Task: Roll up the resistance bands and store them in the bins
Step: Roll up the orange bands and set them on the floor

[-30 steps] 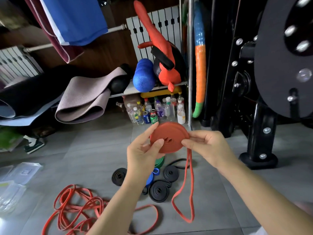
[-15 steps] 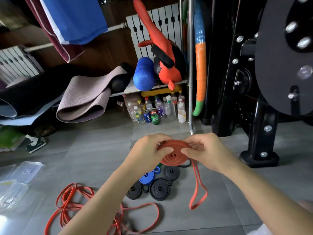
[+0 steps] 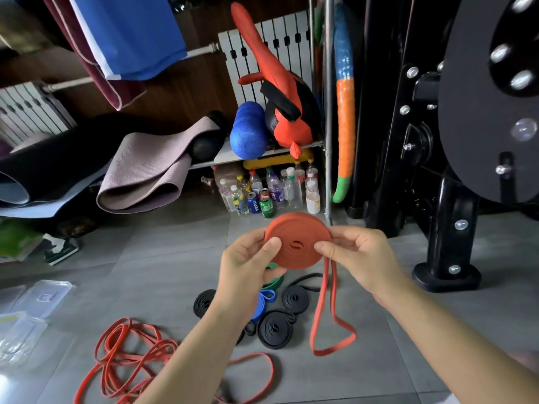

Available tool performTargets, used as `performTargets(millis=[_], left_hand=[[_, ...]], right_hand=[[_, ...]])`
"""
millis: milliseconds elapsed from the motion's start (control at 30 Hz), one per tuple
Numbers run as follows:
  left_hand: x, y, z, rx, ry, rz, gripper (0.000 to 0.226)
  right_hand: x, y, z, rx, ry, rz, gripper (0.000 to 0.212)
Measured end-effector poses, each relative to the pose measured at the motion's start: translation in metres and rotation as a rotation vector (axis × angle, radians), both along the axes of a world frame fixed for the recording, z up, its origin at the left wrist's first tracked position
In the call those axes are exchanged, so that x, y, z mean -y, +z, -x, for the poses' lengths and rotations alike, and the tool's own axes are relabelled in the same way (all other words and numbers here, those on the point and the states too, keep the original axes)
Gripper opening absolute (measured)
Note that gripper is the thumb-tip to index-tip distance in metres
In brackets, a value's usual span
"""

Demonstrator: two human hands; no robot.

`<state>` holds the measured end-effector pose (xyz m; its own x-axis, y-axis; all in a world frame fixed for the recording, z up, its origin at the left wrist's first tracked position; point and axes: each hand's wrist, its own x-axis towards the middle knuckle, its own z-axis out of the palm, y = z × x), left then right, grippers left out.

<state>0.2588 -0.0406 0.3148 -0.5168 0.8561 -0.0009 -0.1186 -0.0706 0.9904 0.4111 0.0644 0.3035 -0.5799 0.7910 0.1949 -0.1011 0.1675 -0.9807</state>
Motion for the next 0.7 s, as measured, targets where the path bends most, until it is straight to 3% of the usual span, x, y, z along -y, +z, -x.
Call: performTargets(millis=[67, 100, 267, 333, 433, 600, 700], left_hand=[[0.002, -0.004, 0.0, -0.071, -0.033, 0.03, 0.022], [0.003, -0.003, 0.002, -0.204, -0.035, 0.056, 0.019], [0.003, 0.015, 0.01, -1.337, -0.194, 0.131, 0.051], [0.003, 0.018, 0.008, -1.49, -0.232, 0.101, 0.051], [0.004, 0.02, 0.013, -1.32, -0.158, 0.057, 0.045], [0.003, 0.02, 0.015, -0.766, 0.032, -0.001, 0.055], [0.002, 0.013, 0.011, -0.47, 0.075, -0.09, 0.049]], right_hand=[[-0.001, 0.002, -0.001, 0.001, 0.025, -0.002, 0.026], [-0.001, 0.003, -0.001, 0.019, 0.049, -0.014, 0.028], [0.005, -0.003, 0.004, 0.169, 0.159, -0.101, 0.032], [0.005, -0.003, 0.006, 0.128, 0.175, -0.061, 0.031], [0.002, 0.0, 0.005, 0.093, 0.153, -0.054, 0.03], [-0.004, -0.001, 0.001, 0.093, 0.123, -0.046, 0.024], [-0.002, -0.001, 0.003, 0.028, 0.113, 0.011, 0.024]])
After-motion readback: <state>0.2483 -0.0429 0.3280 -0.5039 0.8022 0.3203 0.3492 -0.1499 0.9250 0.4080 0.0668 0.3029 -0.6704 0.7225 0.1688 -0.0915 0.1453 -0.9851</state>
